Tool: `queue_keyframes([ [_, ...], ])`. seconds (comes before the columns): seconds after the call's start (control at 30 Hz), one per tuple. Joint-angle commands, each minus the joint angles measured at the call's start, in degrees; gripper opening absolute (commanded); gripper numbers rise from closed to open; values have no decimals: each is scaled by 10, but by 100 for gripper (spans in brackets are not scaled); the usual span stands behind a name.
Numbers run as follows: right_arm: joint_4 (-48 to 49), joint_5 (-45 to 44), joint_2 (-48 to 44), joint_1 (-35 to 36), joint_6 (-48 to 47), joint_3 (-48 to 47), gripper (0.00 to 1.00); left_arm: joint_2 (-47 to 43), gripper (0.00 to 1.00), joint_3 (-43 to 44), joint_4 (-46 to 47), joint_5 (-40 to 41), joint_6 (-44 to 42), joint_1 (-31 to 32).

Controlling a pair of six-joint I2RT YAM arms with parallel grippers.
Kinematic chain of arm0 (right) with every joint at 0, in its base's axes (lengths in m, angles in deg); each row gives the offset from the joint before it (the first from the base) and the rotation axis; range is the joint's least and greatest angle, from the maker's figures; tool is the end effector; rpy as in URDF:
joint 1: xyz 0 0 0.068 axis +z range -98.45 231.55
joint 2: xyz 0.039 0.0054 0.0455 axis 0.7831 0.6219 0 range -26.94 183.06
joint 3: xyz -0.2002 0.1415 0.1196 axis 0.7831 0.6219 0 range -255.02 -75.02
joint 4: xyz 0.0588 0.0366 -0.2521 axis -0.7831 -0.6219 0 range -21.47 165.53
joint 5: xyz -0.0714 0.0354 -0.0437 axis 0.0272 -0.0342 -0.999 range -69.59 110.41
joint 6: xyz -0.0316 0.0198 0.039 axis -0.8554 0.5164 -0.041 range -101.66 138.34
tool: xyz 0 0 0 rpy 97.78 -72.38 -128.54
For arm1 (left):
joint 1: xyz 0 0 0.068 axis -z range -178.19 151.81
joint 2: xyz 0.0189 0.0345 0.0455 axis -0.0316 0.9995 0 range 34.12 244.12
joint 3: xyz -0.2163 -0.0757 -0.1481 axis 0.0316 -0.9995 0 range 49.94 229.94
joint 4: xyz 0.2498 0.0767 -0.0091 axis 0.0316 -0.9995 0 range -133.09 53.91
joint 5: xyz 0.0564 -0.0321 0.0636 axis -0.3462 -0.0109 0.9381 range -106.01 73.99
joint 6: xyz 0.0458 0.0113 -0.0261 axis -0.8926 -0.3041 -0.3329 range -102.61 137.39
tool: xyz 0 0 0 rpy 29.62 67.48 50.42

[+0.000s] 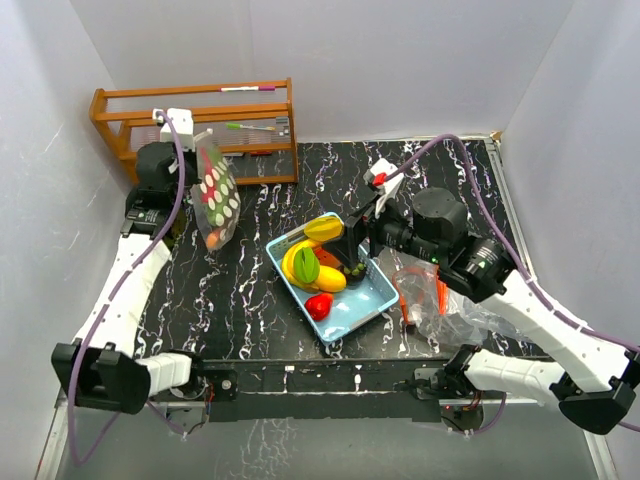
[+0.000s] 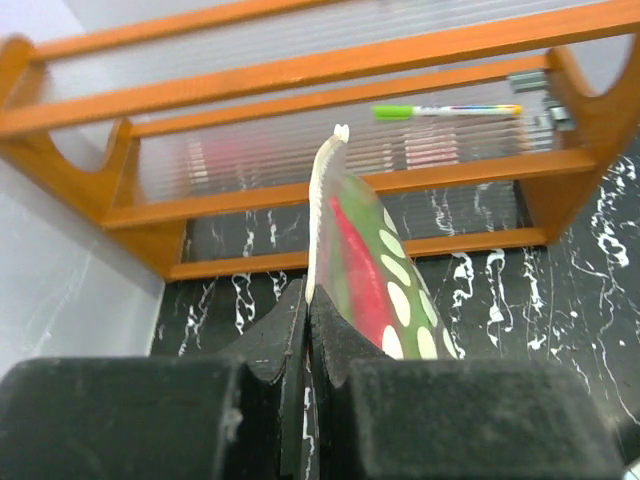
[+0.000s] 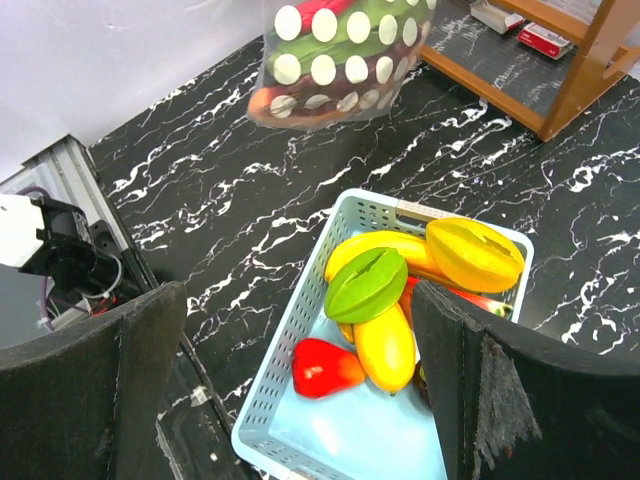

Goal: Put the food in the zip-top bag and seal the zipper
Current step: Place the zipper food storage bag at the center of the board.

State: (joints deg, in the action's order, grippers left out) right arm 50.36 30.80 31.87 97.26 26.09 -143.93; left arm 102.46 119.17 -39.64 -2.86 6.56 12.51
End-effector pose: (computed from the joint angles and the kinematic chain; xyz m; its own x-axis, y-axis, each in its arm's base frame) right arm 0.1485 0.1615 0.4130 -0.2913 -0.1087 -0.9504 -0.7937 0.5820 0.1767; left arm 0.2718 -0.0431 0.4176 -0.0528 0.1962 -0.9791 -0.0330 0.9796 0.1981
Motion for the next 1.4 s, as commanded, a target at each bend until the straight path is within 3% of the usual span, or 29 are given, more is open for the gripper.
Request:
queue_keyframes([
  [0.0,19,-22,-28,-1,9,6,98,20,0,-39,117,-86,76,-49],
  [0.07,13,-28,-30,-1,10,6,98,26,2,-69,134,-103,91,-51],
  [0.23,-3,-47,-14,-1,14,3,98,16,95,-127,131,-108,150,-56],
  [0.33,-7,-60,-1,-2,25,2,98,1,97,-123,86,-129,168,-64],
  [0.47,-17,-145,5,-3,64,10,98,-44,97,-87,4,-177,192,-66],
  [0.73,-56,-217,22,-28,186,64,98,-151,97,9,-160,-219,187,-67],
  [0.83,-105,-264,25,-41,253,78,98,-174,97,4,-145,-319,240,-63],
  [1.0,-216,-362,-19,-52,322,69,98,-202,97,-92,-53,-459,328,-37],
  [1.2,-299,-433,-31,-96,349,63,96,-218,97,-169,-49,-464,328,11],
  [1.37,-311,-425,7,-206,316,80,96,-237,97,-175,-86,-420,303,48],
])
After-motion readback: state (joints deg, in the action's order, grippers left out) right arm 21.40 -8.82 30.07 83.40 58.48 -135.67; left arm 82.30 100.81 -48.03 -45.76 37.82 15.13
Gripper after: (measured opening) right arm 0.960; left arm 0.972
